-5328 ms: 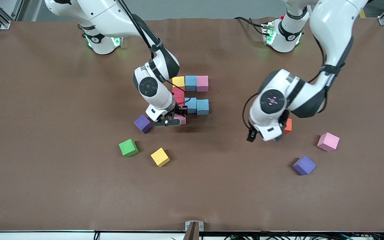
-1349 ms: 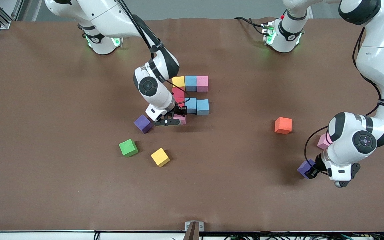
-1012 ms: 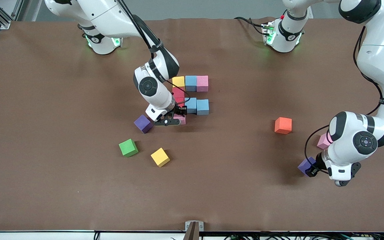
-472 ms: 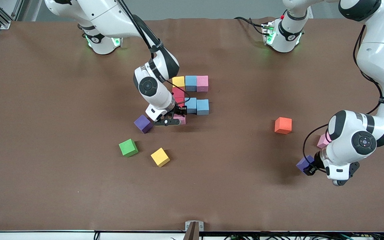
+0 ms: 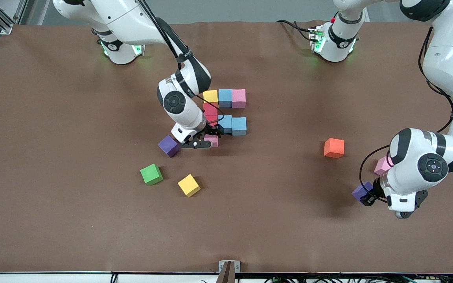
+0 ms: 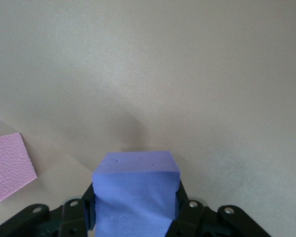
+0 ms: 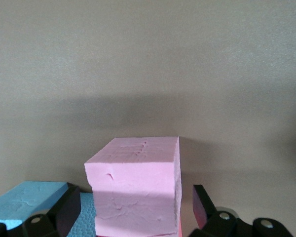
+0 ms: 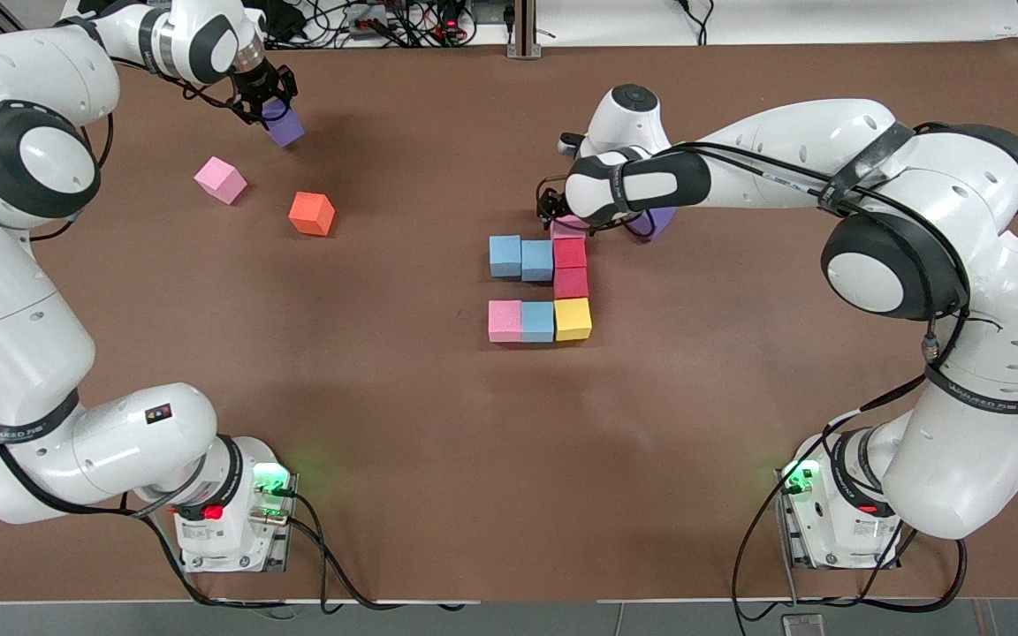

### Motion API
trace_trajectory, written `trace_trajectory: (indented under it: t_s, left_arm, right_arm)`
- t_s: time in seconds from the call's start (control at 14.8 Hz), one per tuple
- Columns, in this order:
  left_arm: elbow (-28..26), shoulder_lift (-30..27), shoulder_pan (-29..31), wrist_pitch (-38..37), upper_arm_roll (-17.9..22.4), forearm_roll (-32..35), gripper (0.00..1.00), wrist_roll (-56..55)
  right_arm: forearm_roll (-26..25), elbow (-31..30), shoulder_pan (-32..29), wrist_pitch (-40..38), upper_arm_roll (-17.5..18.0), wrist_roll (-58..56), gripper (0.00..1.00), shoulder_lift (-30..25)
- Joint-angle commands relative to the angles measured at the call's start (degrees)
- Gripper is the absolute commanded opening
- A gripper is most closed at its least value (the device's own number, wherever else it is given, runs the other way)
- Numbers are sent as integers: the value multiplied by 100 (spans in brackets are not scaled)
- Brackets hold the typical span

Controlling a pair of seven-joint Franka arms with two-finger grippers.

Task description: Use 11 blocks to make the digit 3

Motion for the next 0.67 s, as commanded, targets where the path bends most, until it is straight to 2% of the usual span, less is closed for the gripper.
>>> trace_trajectory:
  t_s: [0.0,0.27,0.61]
  left_arm:
    - [-49,-117,18,-108,-2,-91,48,86]
    - [-49,-108,18,-108,7,-74,48,104]
    - [-49,-91,9,-108,7,-47,48,113]
  right_arm:
    - [157,-21,-34,21,40,72,100,-70]
    - [157,155,-34,-5,40,205,100,-97]
    - [157,436,-244,-866,-4,205,100,-342]
